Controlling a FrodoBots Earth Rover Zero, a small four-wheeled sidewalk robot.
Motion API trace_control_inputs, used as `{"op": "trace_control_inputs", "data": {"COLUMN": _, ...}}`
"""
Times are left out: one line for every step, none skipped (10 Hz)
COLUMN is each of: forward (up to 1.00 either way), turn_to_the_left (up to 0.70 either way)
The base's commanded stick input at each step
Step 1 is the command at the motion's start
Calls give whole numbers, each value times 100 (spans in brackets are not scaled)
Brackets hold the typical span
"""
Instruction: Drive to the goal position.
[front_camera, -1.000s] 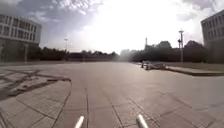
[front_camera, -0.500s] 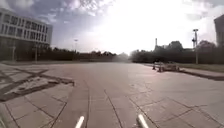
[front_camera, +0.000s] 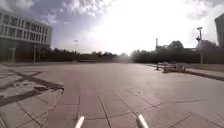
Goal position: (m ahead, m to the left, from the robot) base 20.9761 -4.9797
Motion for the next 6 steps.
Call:
{"op": "trace_control_inputs", "data": {"forward": 100, "turn_to_the_left": -9}}
{"op": "trace_control_inputs", "data": {"forward": 100, "turn_to_the_left": 0}}
{"op": "trace_control_inputs", "data": {"forward": 100, "turn_to_the_left": 0}}
{"op": "trace_control_inputs", "data": {"forward": 100, "turn_to_the_left": 0}}
{"op": "trace_control_inputs", "data": {"forward": 100, "turn_to_the_left": 0}}
{"op": "trace_control_inputs", "data": {"forward": 100, "turn_to_the_left": 0}}
